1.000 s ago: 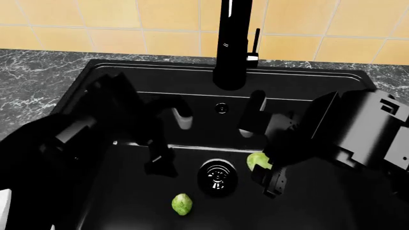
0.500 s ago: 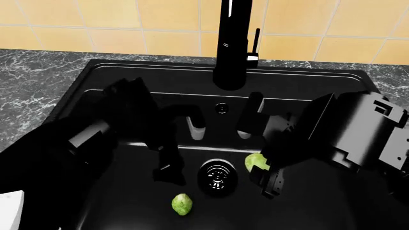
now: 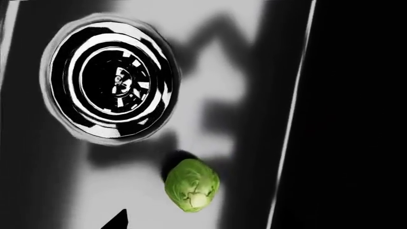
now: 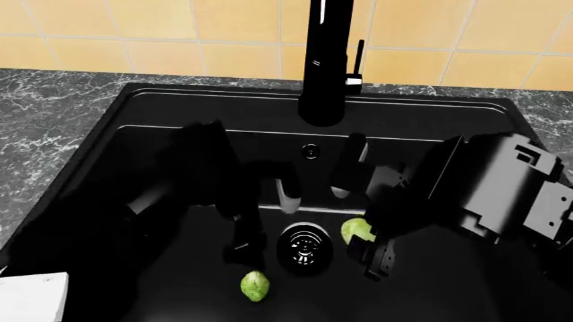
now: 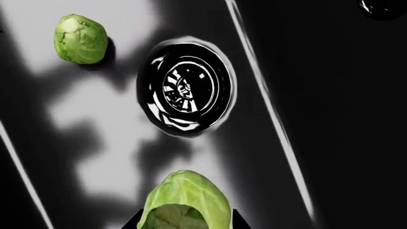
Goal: Pick up the fruits and vegetables and place them in the sink. Turn on the sink faucet to wash them. Then turn the sink off and put them in the tray.
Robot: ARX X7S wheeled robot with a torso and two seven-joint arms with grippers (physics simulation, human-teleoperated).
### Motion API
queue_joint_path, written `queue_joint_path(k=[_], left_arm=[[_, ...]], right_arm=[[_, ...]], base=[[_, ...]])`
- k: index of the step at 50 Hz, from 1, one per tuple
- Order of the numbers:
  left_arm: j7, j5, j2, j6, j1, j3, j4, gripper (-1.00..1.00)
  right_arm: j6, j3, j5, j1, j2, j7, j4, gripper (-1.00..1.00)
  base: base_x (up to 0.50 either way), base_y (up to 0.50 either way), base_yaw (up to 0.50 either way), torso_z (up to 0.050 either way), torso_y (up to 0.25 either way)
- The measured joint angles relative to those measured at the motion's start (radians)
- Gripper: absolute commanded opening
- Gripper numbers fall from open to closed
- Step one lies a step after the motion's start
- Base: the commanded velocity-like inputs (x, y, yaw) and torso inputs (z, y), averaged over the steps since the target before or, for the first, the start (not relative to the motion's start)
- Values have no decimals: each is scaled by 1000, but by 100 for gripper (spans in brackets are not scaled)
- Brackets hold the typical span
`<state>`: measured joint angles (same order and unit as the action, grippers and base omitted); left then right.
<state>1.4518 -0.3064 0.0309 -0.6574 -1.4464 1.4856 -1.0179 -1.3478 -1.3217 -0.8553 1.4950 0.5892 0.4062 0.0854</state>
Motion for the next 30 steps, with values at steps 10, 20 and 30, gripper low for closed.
queue_joint_path(k=[10, 20, 30], left_arm=[[12, 9, -20, 17, 34, 38, -10, 100], [12, 18, -27, 22, 54, 50, -11, 100], [-2, 40, -29, 11, 65, 63, -10, 100]], right_arm=[[10, -5, 0, -4, -2, 0, -7, -100], [19, -8, 0, -8, -2, -1, -12, -100], [28, -9, -1, -14, -2, -4, -17, -100]], base=[[0, 0, 0, 0, 0], [0, 0, 0, 0, 0], [0, 0, 0, 0, -38]])
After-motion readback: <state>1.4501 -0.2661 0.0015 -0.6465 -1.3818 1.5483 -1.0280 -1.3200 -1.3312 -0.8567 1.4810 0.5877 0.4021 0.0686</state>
